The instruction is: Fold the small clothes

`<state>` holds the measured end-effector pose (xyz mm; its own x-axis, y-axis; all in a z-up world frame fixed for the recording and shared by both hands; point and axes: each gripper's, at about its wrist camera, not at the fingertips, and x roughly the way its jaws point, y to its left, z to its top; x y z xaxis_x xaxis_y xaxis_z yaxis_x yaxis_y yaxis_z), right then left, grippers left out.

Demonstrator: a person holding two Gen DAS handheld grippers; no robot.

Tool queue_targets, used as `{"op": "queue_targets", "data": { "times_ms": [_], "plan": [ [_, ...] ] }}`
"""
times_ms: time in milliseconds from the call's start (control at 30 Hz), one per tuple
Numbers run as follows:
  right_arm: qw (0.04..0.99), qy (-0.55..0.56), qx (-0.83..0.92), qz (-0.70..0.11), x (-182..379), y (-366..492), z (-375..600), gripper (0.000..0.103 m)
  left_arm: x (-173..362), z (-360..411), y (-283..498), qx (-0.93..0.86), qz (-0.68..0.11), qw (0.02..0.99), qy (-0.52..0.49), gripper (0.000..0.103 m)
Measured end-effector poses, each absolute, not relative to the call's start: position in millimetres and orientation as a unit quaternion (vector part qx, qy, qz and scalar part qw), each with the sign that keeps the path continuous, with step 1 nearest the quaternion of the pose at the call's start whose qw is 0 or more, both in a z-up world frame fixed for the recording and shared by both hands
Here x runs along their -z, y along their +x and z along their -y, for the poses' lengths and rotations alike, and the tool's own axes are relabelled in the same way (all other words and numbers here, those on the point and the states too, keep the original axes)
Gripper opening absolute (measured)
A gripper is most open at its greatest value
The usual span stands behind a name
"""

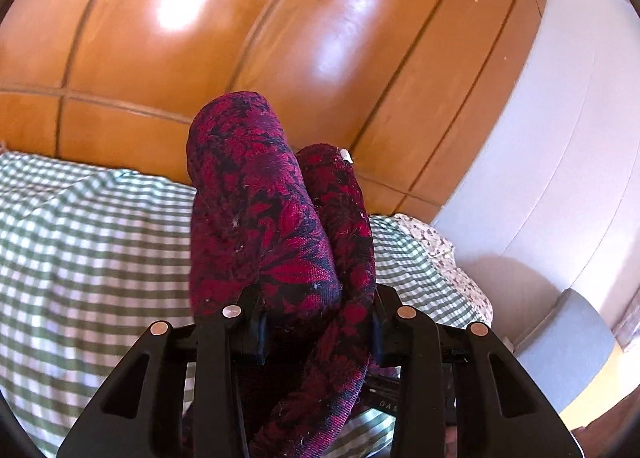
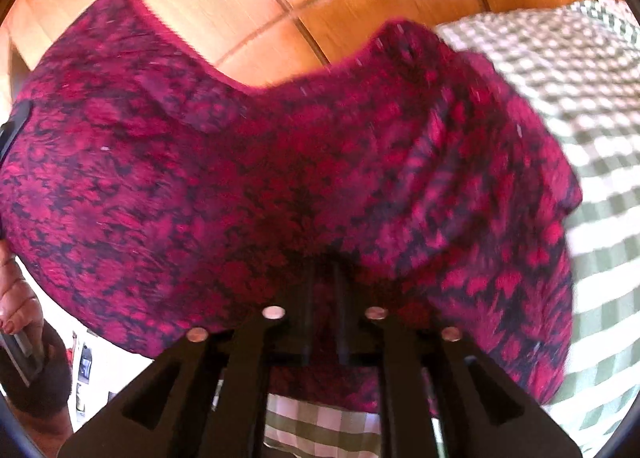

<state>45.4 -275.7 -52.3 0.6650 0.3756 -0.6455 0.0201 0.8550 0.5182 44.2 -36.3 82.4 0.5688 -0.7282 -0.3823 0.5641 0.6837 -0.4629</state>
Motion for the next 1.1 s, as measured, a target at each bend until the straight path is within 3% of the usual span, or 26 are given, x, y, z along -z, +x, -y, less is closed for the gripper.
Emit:
{"op": "queue_targets", "data": {
  "times_ms": [167, 467, 533, 767, 867, 967, 1033, 1067, 1100],
  "plan": [
    [0.882, 0.272, -0.085, -0.375, 47, 39, 299, 0.017, -82, 67, 40, 0.354, -0.272, 0.883, -0.147, 0.035],
    [0.885, 0.311, -0.061, -0.341, 32, 34, 337, 0.021, -60, 144, 23, 0.356, -0.256, 0.897, -0.053, 0.035],
    [0.884, 0.332, -0.055, -0.324, 27, 29, 354, 0.026, -46, 162, 21, 0.362, -0.256, 0.896, -0.030, 0.035],
    [0.846, 0.423, -0.116, -0.302, 11, 28, 397, 0.071, 8, 220, 2, 0.365, -0.246, 0.894, 0.078, 0.036],
    [0.809, 0.476, -0.152, -0.310, 16, 41, 407, 0.085, 23, 237, -17, 0.362, -0.224, 0.894, 0.139, 0.037],
    [0.757, 0.540, -0.207, -0.304, 22, 55, 414, 0.090, 34, 245, -30, 0.366, -0.203, 0.890, 0.182, 0.043],
    [0.760, 0.519, -0.210, -0.329, 15, 68, 410, 0.091, 39, 251, -36, 0.363, -0.193, 0.887, 0.211, 0.045],
    [0.779, 0.485, -0.197, -0.344, 7, 73, 403, 0.090, 40, 251, -38, 0.360, -0.185, 0.889, 0.216, 0.049],
    [0.798, 0.454, -0.178, -0.354, 1, 77, 398, 0.080, 40, 249, -39, 0.362, -0.183, 0.888, 0.218, 0.055]
  ]
}}
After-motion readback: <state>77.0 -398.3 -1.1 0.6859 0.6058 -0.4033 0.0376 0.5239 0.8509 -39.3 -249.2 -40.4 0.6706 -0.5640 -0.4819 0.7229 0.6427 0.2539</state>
